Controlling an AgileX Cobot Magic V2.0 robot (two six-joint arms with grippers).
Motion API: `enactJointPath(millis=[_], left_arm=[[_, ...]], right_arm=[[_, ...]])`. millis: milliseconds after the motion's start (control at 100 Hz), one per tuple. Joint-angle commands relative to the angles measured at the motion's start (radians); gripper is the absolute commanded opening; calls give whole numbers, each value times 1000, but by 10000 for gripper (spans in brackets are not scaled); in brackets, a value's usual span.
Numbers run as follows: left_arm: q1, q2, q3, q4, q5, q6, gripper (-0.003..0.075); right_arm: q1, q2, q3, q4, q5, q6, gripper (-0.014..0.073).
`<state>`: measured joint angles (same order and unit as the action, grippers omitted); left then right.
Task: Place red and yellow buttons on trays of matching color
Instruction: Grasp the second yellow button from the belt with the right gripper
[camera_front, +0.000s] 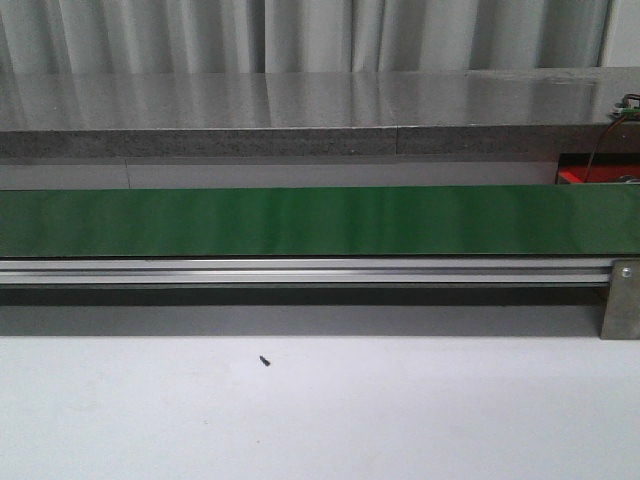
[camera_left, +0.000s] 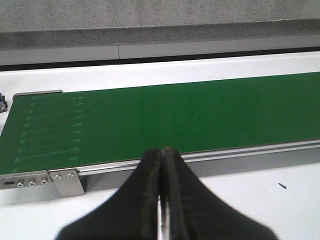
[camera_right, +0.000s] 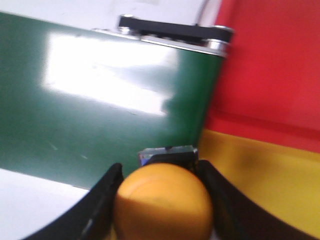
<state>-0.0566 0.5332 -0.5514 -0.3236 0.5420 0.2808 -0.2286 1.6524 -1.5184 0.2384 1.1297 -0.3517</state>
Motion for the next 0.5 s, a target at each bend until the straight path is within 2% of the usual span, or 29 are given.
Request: enactJointPath(millis=[0, 100, 230, 490], left_arm=[[-8, 1, -30, -16, -62, -1, -20], [-8, 1, -30, -16, -62, -1, -20], [-8, 1, -30, -16, -62, -1, -20], [-8, 1, -30, -16, -62, -1, -20]], right_arm=[[-97, -60, -31, 9, 7, 27, 130], [-208, -46, -24, 30, -6, 56, 130], [-290, 3, -24, 105, -22, 61, 130], [-286, 125, -24, 124, -22, 61, 130]])
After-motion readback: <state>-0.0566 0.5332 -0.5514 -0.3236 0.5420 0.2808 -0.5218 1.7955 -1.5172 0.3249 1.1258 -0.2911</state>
